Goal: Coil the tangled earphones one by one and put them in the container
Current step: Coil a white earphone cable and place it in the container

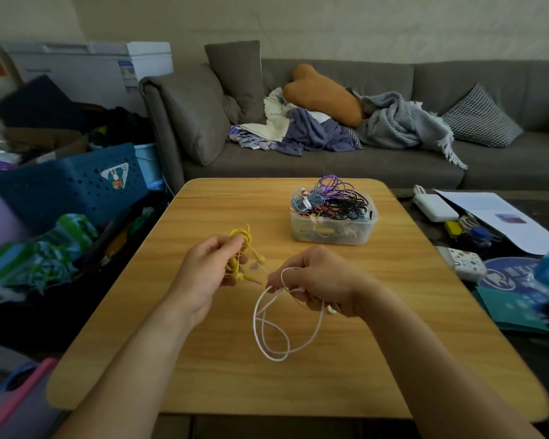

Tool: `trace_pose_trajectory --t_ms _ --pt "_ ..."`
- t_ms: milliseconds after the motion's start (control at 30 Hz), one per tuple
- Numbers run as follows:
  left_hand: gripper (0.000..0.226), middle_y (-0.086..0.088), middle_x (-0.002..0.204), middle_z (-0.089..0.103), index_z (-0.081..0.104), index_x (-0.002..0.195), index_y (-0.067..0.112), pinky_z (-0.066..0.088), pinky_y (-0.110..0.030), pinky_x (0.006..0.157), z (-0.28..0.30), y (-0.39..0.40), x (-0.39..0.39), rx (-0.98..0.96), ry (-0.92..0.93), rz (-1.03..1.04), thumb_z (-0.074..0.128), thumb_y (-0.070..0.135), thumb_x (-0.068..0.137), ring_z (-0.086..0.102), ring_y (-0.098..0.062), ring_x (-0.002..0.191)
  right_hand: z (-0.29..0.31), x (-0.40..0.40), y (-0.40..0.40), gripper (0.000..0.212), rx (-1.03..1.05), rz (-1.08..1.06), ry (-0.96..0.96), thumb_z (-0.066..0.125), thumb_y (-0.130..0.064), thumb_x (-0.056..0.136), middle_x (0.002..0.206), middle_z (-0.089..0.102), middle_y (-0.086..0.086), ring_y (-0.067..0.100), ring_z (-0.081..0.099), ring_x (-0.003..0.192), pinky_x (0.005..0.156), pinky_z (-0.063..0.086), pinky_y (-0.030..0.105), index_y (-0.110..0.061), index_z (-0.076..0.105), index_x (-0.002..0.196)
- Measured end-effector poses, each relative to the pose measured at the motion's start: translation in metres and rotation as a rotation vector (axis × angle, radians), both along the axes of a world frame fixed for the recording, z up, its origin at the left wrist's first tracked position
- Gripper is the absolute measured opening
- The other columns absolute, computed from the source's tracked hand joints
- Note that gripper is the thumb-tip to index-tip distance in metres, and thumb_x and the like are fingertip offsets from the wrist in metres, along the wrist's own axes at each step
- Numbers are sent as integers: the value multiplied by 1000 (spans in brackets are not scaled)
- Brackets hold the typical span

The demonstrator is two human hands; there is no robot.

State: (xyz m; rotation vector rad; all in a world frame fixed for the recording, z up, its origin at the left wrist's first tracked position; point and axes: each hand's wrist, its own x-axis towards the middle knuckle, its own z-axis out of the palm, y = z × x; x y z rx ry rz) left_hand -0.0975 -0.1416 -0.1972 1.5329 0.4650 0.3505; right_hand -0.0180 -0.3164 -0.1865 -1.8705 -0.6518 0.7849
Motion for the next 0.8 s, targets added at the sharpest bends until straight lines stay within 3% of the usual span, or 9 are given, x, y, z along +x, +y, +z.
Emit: trace_pose_trajectory --t_ms 100,200,300,400,467,533,600,667,800 --pt "22 -4 79 67 67 91 14 46 -31 62 -1 4 -1 103 -3 91 55 31 98 57 -16 69 4 0 -3 16 68 10 -16 67 -25 82 50 49 2 17 35 47 48 26 28 -15 78 76" --pt "23 -4 84 67 65 93 17 48 -32 65 -5 8 -2 380 33 178 54 37 97 60 -18 74 7 -1 -4 19 179 13 -22 66 -29 74 54 48 6 16 35 46 44 27 23 -13 77 75" --pt "19 3 90 66 62 102 20 48 -29 67 -9 12 -1 585 88 176 61 36 93 61 -15 83 10 -1 -3 16 235 27 4 68 -20 87 50 43 2 17 30 46 42 24 21 -11 75 76" --pt "25 1 110 60 61 109 22 47 -31 86 -15 10 -1 685 162 142 69 31 87 55 -18 104 10 -1 -4 21 206 4 -29 64 -20 94 51 46 1 16 32 46 42 26 21 -8 75 81" --pt "25 0 112 56 62 111 19 42 -33 94 -10 2 -5 869 79 224 65 30 88 47 -19 113 8 -2 -5 25 161 -7 -96 63 -26 96 55 52 1 16 37 48 43 32 23 -7 76 86" --pt "19 3 102 61 65 102 17 45 -31 85 -3 -9 -11 946 -128 216 57 32 94 52 -15 102 6 -4 -3 28 128 -11 -123 60 -28 98 59 56 0 15 41 50 45 35 26 -6 75 89" --pt "37 1 82 68 67 86 15 52 -38 71 -2 -15 -14 789 -155 39 45 42 99 62 -15 80 5 -8 1 30 144 -8 -93 57 -26 100 62 56 3 12 41 47 46 35 26 -4 71 87" --pt "68 -6 69 69 68 75 9 54 -45 69 -2 -18 -16 618 -13 -111 29 60 97 66 -23 69 2 -13 8 30 191 -35 -94 53 -24 102 64 55 5 13 41 48 47 35 28 -6 66 82" --pt "86 -24 84 72 72 94 0 59 -45 75 3 -30 -22 127 291 -254 16 66 96 70 -39 81 -4 -26 22 36 422 -141 -20 47 -24 104 61 51 3 15 43 54 51 35 29 -15 63 73"
